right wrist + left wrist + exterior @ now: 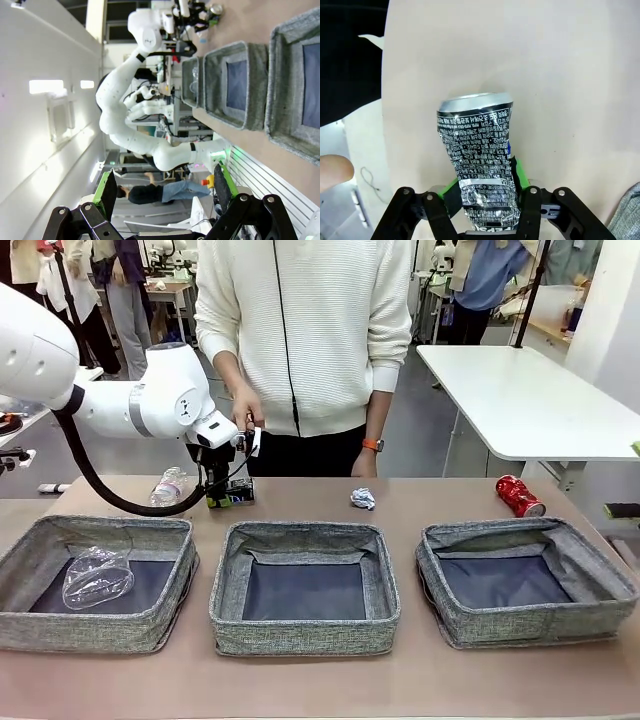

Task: Sort the waste into the appropriate baskets.
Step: Pick up the waste item pointed out by the person.

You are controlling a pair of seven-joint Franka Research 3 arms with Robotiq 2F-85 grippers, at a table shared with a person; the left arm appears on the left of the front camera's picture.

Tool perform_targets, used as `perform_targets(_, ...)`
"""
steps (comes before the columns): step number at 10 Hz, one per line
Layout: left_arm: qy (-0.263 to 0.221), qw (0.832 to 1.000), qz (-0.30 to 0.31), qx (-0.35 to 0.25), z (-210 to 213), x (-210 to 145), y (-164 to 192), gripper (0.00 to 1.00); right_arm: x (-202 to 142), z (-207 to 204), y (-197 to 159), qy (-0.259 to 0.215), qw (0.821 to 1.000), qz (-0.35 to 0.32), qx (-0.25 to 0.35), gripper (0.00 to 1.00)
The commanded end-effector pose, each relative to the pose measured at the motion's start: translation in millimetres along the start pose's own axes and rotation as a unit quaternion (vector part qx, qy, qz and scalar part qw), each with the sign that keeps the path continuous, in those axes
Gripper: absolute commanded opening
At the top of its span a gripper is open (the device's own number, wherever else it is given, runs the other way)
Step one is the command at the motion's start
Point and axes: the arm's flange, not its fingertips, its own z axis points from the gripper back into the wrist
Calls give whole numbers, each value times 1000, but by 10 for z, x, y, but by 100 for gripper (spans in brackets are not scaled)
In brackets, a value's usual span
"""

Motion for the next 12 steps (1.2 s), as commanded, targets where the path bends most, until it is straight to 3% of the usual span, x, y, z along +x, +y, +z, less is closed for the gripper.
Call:
perform_targets(1,4,1000,3,-6,40,-27,30,0,13,-4,65,-5,1000,-8,12,100)
perform_targets(2,-6,1000,13,-9,126,-31,-14,0,13,-4,65,-5,1000,-8,12,100)
perform_targets(3,12,995,92,-41,382,-12,-165,0,13,-4,65,-5,1000,-8,12,100)
perform_targets(5,-10,979,171,-109,1256,73,-795,0,13,-4,65,-5,1000,-8,12,100)
perform_targets(6,-3,979,158,-127,1568,90,-1109,0,13,-4,65,-5,1000,-8,12,100)
perform_targets(7,-38,982,148,-115,1843,131,-1401,0,13,-4,65,-5,1000,-8,12,100)
perform_targets(8,-36,973,178,-139,2077,208,-1702,0,13,-4,65,-5,1000,-8,12,100)
perform_targets(9,-110,955,272,-37,2304,372,-1969,0,13,-4,65,-5,1000,-8,12,100)
perform_targets(10,-125,928,347,49,2415,482,-2157,0,13,-4,65,-5,1000,-8,12,100)
perform_targets(12,-91,946,308,49,2385,607,-2443,0,13,-4,65,-5,1000,-8,12,100)
